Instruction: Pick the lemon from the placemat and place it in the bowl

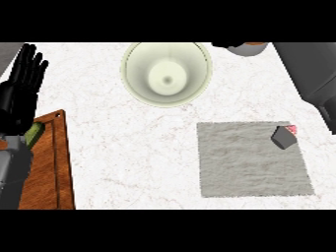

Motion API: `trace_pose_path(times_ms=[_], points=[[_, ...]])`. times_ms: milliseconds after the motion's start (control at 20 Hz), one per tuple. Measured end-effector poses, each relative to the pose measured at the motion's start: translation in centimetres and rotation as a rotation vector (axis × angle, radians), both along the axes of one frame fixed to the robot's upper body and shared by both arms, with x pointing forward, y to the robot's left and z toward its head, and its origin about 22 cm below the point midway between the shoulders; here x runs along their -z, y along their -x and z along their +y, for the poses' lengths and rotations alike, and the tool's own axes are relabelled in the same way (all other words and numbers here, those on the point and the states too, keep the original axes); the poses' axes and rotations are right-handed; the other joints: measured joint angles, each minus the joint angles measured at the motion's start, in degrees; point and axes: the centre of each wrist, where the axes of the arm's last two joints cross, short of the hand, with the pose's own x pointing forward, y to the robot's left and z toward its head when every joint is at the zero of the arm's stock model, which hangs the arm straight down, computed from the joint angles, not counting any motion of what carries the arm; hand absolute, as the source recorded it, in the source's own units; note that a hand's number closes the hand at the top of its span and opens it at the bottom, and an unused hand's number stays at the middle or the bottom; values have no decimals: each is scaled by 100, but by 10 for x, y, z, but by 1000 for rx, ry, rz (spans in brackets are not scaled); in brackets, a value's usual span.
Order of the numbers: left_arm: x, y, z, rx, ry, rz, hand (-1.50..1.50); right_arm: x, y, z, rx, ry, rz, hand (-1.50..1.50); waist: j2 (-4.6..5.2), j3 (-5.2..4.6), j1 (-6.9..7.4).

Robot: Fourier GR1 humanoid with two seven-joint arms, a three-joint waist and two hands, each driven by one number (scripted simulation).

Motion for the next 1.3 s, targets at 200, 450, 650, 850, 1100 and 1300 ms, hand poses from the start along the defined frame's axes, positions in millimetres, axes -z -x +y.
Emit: trace_pose_path(times_ms=[200,450,650,850,1100,1300], points=[[1,3,5,-10,-2,-2,0,26,1,25,-37,39,16,150,-13,0,-64],[4,10,8,-18,-4,7,0,67,6,50,-44,96,20,150,-19,0,-98],[1,6,9,-18,-3,0,0,96,11,65,6,115,93,-150,-2,-1,-103],[0,3,8,-15,3,1,0,120,15,68,17,82,210,-150,21,1,-75],[-1,3,8,-9,2,-11,0,140,19,71,16,-89,337,-150,47,4,-24],[-6,3,7,3,1,-11,0,132,15,59,61,-273,357,-150,59,7,-1]])
